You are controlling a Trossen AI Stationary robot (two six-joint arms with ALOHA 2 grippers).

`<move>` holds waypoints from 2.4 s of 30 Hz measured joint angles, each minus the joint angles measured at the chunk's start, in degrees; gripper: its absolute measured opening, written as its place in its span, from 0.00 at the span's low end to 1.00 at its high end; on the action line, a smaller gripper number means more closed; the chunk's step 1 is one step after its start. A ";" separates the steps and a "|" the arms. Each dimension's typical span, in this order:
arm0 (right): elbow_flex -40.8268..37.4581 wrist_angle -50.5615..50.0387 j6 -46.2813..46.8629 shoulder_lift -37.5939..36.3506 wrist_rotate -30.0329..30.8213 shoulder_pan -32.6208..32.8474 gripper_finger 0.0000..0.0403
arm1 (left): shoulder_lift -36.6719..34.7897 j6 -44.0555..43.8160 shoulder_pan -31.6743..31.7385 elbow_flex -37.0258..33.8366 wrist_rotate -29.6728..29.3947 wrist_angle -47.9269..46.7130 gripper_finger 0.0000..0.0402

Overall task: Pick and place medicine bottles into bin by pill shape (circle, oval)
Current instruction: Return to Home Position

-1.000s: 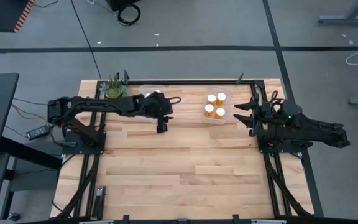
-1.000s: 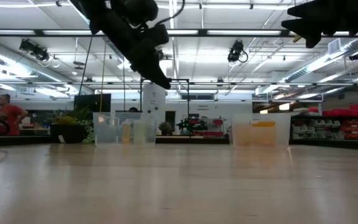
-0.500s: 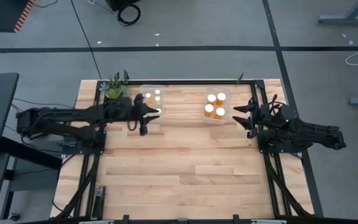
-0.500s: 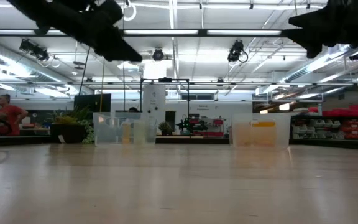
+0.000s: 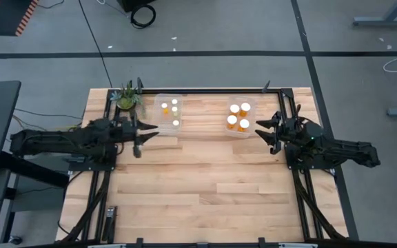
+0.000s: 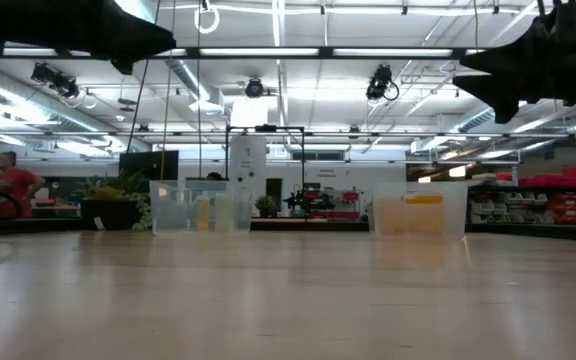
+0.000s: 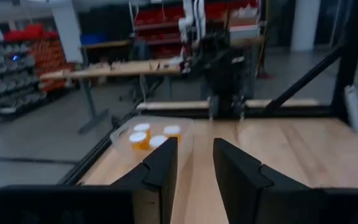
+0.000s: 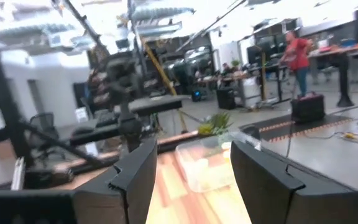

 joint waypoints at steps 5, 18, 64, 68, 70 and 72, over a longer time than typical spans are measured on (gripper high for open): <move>0.04 0.62 -0.07 0.14 1.62 0.00 0.53 | -9.93 0.06 -1.64 -4.90 -0.02 1.33 0.27; 0.05 0.27 7.11 0.21 1.98 0.00 0.53 | -30.81 -3.18 -2.70 -15.05 6.56 -0.39 0.15; 0.08 -0.70 6.70 0.40 1.96 0.00 0.53 | -30.35 -23.85 -8.03 -15.67 12.08 -5.94 0.10; 0.09 -0.69 6.70 0.40 1.96 0.00 0.53 | -30.35 -23.84 -8.03 -15.67 12.06 -5.94 0.10; 0.09 -0.71 6.70 0.40 1.94 0.00 0.53 | -30.35 -23.83 -8.03 -15.67 12.06 -5.94 0.09; 0.09 -0.71 6.70 0.40 1.96 0.00 0.53 | -30.35 -23.85 -8.03 -15.67 12.06 -5.94 0.08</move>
